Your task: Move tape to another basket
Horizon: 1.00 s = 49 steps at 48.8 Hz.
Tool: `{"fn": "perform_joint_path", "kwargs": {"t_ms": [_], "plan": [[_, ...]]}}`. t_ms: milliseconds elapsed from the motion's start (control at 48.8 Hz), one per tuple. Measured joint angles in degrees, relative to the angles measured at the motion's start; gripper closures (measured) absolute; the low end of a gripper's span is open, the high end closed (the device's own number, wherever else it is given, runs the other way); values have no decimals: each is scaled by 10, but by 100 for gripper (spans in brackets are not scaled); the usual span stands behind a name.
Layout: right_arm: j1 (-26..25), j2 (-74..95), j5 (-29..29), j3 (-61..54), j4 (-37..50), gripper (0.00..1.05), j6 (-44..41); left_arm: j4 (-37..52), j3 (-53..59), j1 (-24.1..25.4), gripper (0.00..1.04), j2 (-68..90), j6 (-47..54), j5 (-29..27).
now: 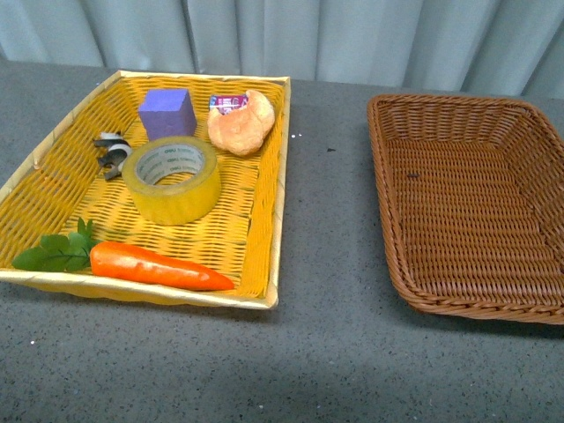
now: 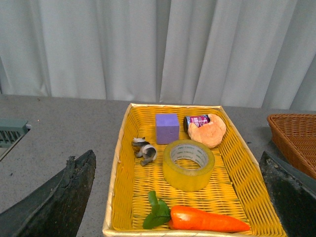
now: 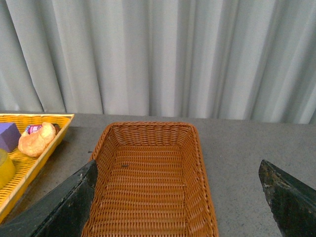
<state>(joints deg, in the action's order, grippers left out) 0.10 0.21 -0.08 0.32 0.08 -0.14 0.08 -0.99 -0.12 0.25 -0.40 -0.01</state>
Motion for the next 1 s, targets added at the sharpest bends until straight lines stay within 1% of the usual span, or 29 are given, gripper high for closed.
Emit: {"fn": "perform_joint_path", "kwargs": {"t_ms": [942,963,983,1004], "plan": [[0,0,0,0,0,9,0,0,0,0,6,0,0,0],[0,0,0,0,0,9,0,-9,-2,-6,6,5,-3,-19],[0,0,0,0,0,9,0,-31,-10,-15,6,14,-11,-56],[0,0,0,0,0,9,0,-65,-23,-31,6,39,-23,-108]]}}
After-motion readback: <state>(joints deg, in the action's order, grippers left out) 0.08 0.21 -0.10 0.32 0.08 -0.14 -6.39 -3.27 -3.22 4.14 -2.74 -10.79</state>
